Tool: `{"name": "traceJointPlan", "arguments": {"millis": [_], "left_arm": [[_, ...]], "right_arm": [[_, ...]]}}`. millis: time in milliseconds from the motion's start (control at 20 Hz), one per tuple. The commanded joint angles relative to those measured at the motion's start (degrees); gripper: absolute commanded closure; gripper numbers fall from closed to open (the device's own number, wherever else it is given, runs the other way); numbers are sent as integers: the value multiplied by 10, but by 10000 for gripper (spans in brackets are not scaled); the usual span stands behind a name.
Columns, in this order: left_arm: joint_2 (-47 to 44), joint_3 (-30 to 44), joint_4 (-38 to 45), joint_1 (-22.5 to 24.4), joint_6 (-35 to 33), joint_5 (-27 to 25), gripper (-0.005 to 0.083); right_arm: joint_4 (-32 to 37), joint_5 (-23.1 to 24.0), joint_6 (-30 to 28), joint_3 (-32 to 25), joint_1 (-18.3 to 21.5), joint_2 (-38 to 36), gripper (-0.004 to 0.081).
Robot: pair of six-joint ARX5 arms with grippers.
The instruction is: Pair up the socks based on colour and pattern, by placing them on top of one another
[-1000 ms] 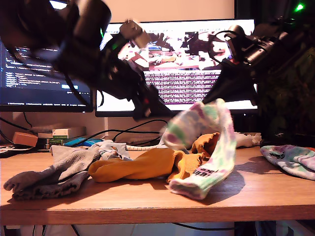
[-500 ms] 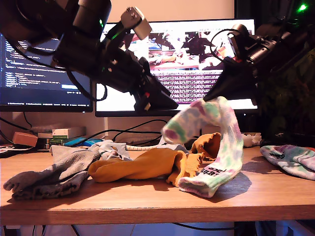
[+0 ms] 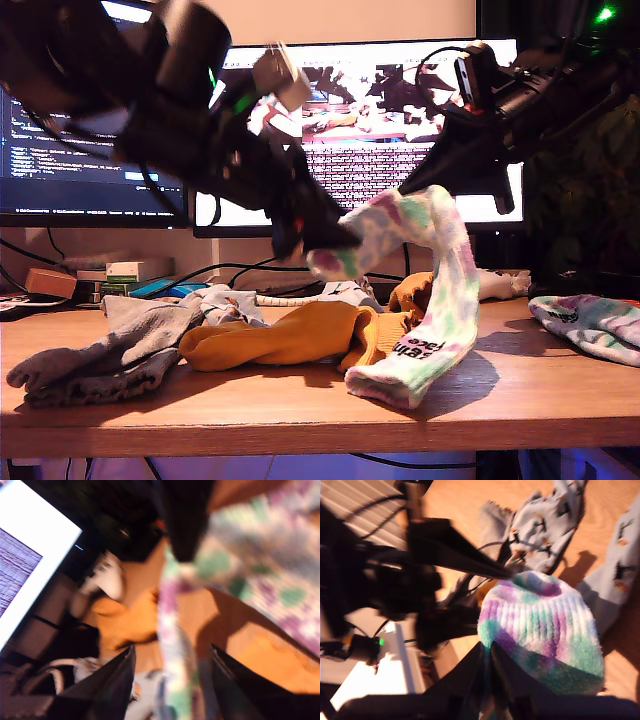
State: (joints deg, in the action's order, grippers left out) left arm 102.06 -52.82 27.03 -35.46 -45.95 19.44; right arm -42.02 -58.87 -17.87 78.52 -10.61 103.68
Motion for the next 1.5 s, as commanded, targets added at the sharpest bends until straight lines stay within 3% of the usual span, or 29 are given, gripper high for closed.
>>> {"name": "traceJointPlan", "arguments": {"millis": [0, 50, 200, 350, 550, 800, 1000, 1100, 1300, 1450], "left_arm": [[11, -5, 4, 7, -8, 1, 366], [11, -8, 3, 11, -8, 2, 401], [11, -13, -20, 19, -8, 5, 682], [11, -17, -33, 21, -7, 7, 798], [10, -57, -120, 5, -6, -8, 798], [10, -145, -301, -7, -11, -19, 798], [10, -209, -410, -14, -64, -26, 798], [10, -233, -443, -15, -78, -35, 798], [10, -272, -488, -18, -85, -39, 798], [10, -283, -509, -26, -85, -49, 798]], "right_arm": [[-3, -12, -2, -8, -2, -8, 783], [-6, -12, -2, -8, -2, -9, 783], [-13, -13, -3, -8, -2, -10, 783], [-15, -12, -7, -8, -2, -14, 783], [-9, 14, -6, -8, -2, -14, 781], [-9, 129, -38, -8, -2, -16, 573], [-1, 162, -82, -8, -8, -45, 550], [5, 174, -96, -6, -17, -68, 500], [5, 193, -112, -3, -60, -99, 467], [1, 258, -138, -3, -112, -100, 458]]}}
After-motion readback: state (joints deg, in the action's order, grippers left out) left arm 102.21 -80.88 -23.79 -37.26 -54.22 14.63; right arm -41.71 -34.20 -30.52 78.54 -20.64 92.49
